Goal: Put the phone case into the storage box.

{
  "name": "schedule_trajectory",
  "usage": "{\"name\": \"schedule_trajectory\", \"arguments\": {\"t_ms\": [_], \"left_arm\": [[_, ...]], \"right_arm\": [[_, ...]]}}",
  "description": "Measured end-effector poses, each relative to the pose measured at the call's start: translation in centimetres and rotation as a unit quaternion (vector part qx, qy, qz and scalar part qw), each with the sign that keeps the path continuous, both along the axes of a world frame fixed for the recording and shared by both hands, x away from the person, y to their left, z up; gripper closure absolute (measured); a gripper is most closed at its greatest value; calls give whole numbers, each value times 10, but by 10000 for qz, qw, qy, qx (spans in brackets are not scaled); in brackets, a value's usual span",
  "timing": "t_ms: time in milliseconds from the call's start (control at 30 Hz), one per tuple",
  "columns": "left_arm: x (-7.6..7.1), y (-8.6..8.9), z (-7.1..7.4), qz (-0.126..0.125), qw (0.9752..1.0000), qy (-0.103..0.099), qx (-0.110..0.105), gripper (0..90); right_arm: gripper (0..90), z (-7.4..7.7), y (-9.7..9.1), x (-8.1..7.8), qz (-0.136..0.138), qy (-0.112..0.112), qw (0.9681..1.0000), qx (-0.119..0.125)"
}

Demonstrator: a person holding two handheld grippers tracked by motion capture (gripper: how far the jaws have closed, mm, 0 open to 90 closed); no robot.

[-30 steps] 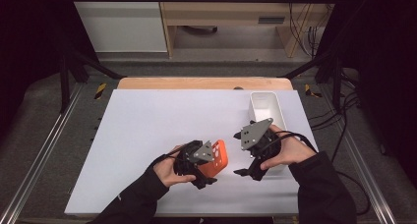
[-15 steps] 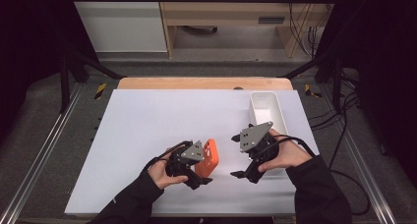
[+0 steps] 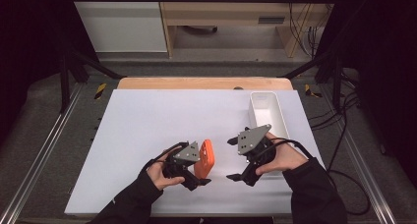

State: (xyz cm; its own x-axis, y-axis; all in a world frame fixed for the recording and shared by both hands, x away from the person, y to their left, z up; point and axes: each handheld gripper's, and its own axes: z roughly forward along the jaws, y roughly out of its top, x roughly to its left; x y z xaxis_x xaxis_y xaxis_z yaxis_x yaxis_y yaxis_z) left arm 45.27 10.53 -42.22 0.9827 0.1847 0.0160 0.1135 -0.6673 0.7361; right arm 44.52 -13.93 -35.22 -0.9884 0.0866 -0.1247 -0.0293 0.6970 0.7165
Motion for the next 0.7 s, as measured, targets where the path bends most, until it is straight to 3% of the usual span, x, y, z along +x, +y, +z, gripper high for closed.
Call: {"name": "schedule_trajectory", "arguments": {"t_ms": [333,700], "left_arm": [[-2,-3,13,-115,9994,-67,-335,154],[-3,-13,23,-331,9983,-129,-464,154]], "right_arm": [[31,-2,5,1,47,181,9996,207],[37,2,4,0,8,180,9990,406]]}}
